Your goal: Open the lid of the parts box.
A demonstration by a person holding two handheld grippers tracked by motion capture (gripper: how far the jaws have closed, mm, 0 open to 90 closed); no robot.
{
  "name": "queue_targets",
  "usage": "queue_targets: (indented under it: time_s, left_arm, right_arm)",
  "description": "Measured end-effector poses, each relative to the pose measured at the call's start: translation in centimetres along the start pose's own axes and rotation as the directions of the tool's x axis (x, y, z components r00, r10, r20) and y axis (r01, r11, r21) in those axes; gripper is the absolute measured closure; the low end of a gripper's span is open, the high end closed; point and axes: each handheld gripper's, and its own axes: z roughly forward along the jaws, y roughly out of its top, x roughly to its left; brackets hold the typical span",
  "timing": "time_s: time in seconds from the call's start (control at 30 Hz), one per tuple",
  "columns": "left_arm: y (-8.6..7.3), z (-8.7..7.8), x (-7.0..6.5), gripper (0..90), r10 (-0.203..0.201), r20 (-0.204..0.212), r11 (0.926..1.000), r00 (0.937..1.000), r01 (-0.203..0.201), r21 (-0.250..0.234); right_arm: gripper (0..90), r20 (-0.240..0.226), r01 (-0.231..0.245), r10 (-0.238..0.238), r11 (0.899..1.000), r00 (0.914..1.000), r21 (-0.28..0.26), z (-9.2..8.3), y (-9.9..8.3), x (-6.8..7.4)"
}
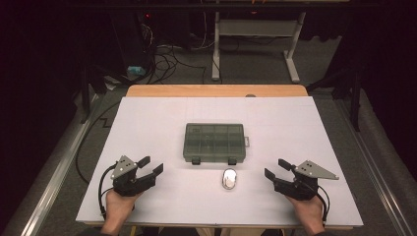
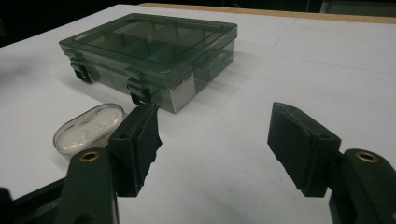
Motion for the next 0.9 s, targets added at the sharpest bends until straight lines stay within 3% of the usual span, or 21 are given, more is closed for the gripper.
queue_targets:
  time_s: [0.9]
  left_arm:
    - [0.4,1.5,-1.1,39.6,0.019,0.023,0.9998,0.9996,-0.019,0.004]
  right_arm:
    - [34.7,-0.018,0.009,-0.009,1.000,0.9998,0.000,1.3,0.4,0.5]
